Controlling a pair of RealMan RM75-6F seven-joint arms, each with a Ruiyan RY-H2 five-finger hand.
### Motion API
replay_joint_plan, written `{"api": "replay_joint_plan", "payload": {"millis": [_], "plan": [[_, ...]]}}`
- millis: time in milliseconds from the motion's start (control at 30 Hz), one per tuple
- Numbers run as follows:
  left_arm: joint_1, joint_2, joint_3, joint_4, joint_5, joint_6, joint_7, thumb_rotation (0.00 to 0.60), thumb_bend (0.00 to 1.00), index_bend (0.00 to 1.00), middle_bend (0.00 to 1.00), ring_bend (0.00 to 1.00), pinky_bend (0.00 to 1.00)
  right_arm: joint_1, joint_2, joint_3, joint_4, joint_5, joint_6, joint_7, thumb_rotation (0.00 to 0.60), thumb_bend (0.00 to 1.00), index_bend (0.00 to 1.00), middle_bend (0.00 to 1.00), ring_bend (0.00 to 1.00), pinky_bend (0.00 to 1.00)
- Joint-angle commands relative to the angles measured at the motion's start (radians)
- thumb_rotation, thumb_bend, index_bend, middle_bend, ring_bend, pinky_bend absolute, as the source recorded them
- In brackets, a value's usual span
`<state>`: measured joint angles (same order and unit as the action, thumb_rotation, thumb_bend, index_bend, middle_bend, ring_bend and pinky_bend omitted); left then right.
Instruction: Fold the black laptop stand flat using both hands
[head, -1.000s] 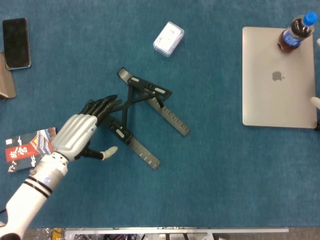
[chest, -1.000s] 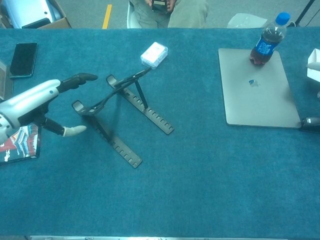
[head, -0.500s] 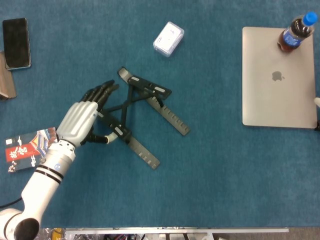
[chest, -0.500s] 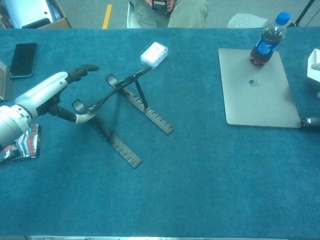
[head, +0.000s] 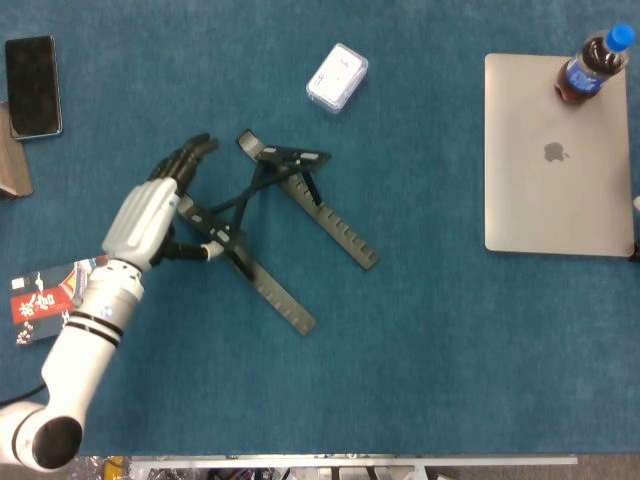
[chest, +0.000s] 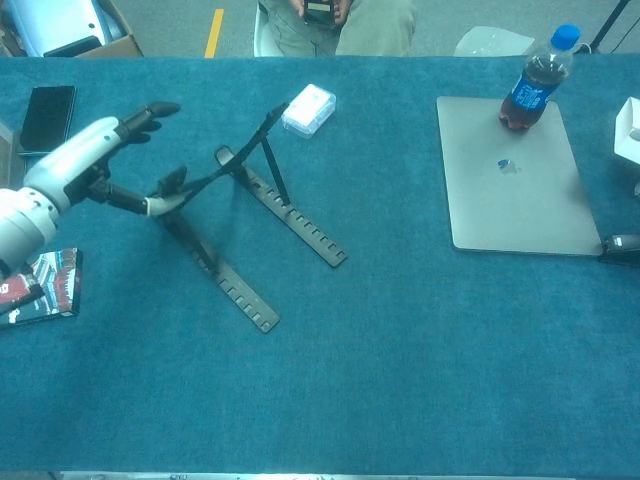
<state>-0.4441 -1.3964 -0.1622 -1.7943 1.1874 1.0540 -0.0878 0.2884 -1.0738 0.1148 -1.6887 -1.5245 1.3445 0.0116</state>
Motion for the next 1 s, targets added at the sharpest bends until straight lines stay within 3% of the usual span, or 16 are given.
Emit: {"api": "replay_joint_plan", "payload": {"millis": [33,467,1000], "plan": [[-0.014,0.015,-0.019,0.012,-0.019,-0.01,0.003,0.6,0.25,0.0,0.0,0.0,0.05,0.0,0.001,0.0,0.0,0.001,0.0,0.0,0.6,0.08,0.0,0.1,0.0,0.0],[-0.076,0.036,-0.075,0.111,-0.11,-0.084,-0.013,0.6,0.25,0.0,0.0,0.0,0.05,0.003,0.003,-0.001,-0.006,0.006,-0.003,-0.005,0.6,0.08,0.0,0.1,0.0,0.0],[-0.102,-0.003,-0.038,0.243,-0.052,-0.156,-0.103,0.599,0.25,0.0,0.0,0.0,0.05,0.001,0.007,-0.004,-0.019,0.016,-0.007,-0.022,0.6,0.08,0.0,0.1,0.0,0.0]]}}
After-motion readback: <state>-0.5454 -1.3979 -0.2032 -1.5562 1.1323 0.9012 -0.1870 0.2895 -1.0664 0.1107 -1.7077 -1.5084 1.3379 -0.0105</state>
